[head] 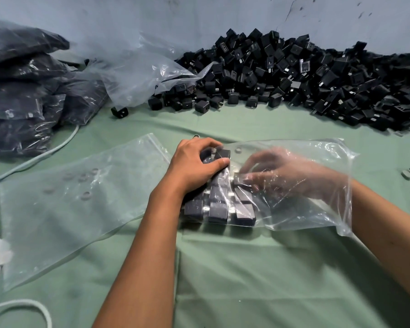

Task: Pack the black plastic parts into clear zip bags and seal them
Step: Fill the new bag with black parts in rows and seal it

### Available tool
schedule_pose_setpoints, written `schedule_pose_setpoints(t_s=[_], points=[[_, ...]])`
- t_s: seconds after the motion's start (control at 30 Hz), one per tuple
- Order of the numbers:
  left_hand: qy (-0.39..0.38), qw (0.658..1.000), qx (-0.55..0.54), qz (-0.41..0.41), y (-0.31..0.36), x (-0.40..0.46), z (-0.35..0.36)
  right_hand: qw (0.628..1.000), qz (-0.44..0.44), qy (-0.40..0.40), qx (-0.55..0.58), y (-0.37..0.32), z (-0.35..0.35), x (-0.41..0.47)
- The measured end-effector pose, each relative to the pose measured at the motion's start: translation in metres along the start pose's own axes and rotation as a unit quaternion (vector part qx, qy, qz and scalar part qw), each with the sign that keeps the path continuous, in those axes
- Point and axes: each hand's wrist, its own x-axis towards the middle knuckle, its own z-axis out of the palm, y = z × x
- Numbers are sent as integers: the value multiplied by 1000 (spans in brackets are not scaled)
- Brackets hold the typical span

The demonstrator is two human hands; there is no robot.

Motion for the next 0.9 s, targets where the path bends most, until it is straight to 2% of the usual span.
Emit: schedule_pose_setpoints(t_s=[0.13, 0.3, 0.4, 0.47, 0.6, 0.63, 0.77, 0.9], points=[[1, 1000, 13, 1, 1, -1, -1, 999, -20, -1, -40, -12, -1, -2], [2, 1000, -13, -15, 1, -1, -2, 998, -39, 40, -18, -19, 11, -13], [3, 1000, -6, -14, 1, -2, -3, 997, -15, 10, -81, -26, 2, -17], [0, 1000, -3, -17, 0, -2, -3, 985, 15, -10, -174, -31, -9, -18], [1, 999, -12, -29, 0, 0, -5, 964, 28, 8, -264, -30, -27, -18], [7, 999, -11, -31, -1, 1, -6, 967, 17, 8, -254, -29, -27, -17], [64, 998, -13, -19, -1, 3, -9, 996, -25, -8, -86, -21, -20, 1], [118, 988, -91, -42, -4, 6, -11, 998, -44, -28, -23, -16, -12, 24]])
